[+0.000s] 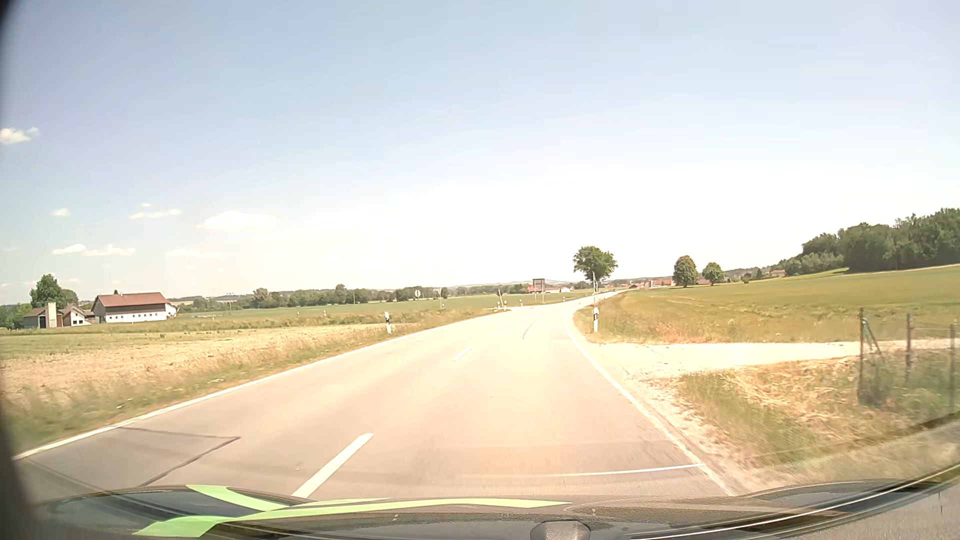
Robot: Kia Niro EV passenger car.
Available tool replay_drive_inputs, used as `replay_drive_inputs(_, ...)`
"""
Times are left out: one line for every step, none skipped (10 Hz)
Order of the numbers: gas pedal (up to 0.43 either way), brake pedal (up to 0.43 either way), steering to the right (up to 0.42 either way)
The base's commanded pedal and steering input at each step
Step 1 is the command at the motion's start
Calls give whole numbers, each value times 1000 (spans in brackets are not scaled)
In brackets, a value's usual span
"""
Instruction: Follow the waypoints while adhering to traffic rules and regulations
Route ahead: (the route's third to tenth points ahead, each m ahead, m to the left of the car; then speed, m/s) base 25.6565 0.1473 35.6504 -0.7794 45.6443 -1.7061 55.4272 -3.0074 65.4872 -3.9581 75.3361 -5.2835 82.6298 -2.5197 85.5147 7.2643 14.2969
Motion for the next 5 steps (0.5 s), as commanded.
replay_drive_inputs(0,0,12)
replay_drive_inputs(0,43,12)
replay_drive_inputs(0,79,12)
replay_drive_inputs(0,104,11)
replay_drive_inputs(0,110,12)
